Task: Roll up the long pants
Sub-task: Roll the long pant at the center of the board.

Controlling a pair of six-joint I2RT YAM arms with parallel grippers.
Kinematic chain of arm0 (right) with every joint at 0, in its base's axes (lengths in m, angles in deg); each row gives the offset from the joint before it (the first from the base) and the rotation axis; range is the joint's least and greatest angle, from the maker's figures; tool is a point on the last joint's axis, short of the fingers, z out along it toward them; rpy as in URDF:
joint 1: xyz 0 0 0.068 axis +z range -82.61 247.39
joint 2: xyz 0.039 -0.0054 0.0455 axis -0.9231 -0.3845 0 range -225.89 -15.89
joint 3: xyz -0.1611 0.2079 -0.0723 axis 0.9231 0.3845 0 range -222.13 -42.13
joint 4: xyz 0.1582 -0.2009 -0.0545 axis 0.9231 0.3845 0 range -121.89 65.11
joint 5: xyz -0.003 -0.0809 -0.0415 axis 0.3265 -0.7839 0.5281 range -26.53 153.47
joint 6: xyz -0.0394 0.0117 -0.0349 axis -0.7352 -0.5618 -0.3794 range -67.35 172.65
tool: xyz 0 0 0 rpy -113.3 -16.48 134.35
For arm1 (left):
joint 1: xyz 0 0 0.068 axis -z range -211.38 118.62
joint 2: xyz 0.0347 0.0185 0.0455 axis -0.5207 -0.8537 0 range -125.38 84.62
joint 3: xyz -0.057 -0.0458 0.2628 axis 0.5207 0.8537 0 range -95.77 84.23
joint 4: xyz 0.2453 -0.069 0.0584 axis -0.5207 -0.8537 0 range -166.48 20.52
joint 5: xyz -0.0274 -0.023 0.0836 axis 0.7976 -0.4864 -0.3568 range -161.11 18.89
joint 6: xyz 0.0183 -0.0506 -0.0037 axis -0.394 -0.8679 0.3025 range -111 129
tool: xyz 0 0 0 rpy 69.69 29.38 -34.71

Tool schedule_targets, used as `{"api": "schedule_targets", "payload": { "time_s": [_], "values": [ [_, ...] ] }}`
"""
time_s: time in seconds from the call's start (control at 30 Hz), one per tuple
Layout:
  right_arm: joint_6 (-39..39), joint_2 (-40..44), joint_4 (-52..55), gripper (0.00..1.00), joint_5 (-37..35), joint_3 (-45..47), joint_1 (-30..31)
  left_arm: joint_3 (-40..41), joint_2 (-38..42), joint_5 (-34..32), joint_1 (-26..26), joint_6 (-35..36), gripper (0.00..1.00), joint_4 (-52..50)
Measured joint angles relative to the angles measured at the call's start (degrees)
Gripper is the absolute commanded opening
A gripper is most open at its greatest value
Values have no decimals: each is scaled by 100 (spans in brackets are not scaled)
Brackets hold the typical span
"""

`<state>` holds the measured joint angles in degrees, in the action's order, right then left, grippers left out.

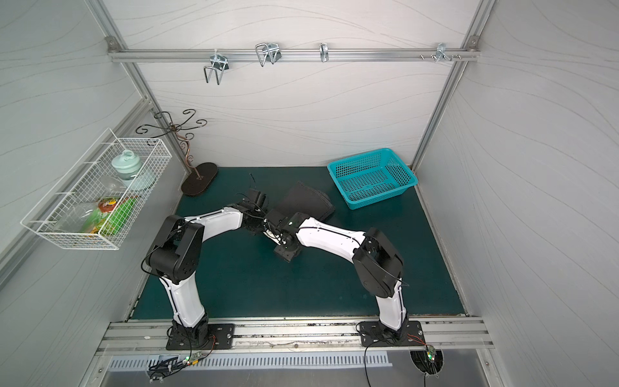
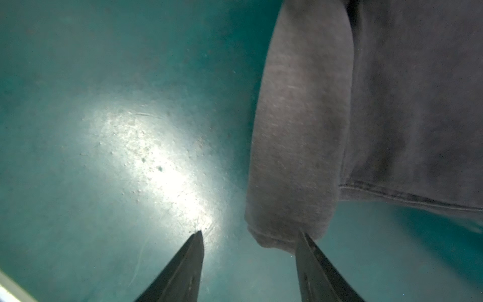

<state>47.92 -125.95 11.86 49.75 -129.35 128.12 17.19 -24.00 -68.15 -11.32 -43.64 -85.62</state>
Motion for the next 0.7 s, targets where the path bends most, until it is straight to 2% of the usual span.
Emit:
{"api": "schedule_targets", "payload": {
  "time_s": [0.2,0.27,0.3,0.47,0.7],
  "values": [
    [-109,-664,-264,75,-1333,-101,468,-42,-17,-2,9,20,0,-55],
    [-131,-896,-330,85,-1714,-96,531,-42,-17,-11,9,24,0,-55],
    [-173,-970,-363,86,-1884,-94,544,-42,-17,-13,9,26,0,-55],
    [-413,-1167,-658,87,-2634,-96,562,-33,-17,-15,9,37,0,-33],
    [-640,-1436,-1034,82,-3353,-216,494,11,-4,-13,9,63,0,22]
  ]
}}
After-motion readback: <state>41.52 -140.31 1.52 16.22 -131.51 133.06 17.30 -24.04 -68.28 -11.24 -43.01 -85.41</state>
